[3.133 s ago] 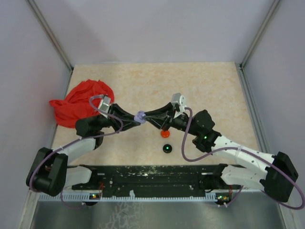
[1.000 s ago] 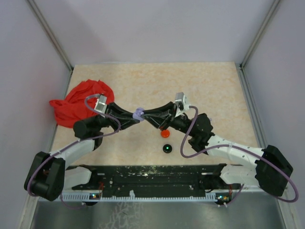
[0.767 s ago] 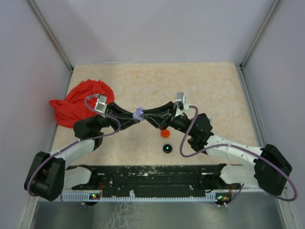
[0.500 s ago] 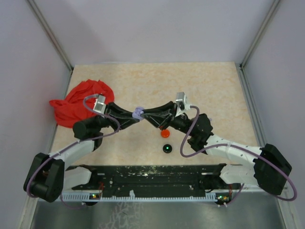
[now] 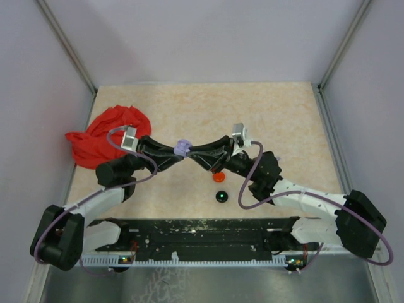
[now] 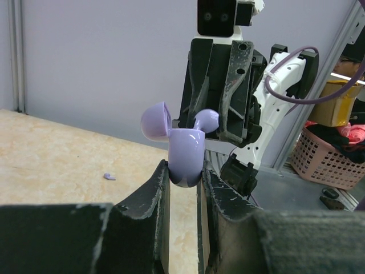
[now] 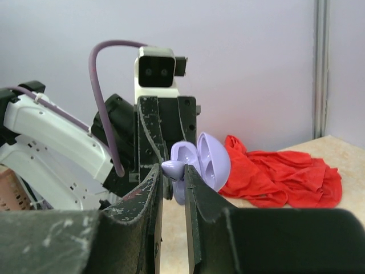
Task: Insert the wireless bluetooth earbuds into the charging case
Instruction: Place the earbud in the charging case.
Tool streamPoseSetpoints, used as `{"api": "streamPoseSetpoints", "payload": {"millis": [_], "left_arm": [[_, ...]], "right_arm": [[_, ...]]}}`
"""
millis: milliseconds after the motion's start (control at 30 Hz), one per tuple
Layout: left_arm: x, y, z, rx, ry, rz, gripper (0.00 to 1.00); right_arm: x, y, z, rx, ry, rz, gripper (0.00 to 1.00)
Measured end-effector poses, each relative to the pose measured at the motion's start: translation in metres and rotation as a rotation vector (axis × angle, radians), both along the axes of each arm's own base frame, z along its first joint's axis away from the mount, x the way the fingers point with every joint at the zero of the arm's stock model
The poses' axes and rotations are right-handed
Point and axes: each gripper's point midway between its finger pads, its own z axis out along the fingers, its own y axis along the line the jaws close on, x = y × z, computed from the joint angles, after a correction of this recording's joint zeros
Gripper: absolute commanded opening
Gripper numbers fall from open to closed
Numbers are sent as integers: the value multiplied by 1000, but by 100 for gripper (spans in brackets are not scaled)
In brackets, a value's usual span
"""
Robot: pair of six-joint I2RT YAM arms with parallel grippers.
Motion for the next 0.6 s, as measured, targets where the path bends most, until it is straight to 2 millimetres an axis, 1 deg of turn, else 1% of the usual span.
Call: {"api": "streamPoseSetpoints", "payload": {"millis": [100, 167, 333, 467, 600], "left_arm": [[0, 0, 1, -5, 0, 3, 0], [0, 0, 1, -4, 1, 2, 0], [-2, 0, 0, 4, -3, -6, 0], [-1, 0, -2, 7, -8, 0, 0], [-2, 2, -4, 5, -25, 19, 0]], "right_arm": [[-3, 3, -7, -27, 10, 19, 1], [-3, 4, -8, -33, 11, 21, 4], [-2, 5, -11, -47, 8, 19, 19], [-2, 3, -13, -67, 7, 5, 26], [1, -1, -21, -115, 23, -33, 32]]}}
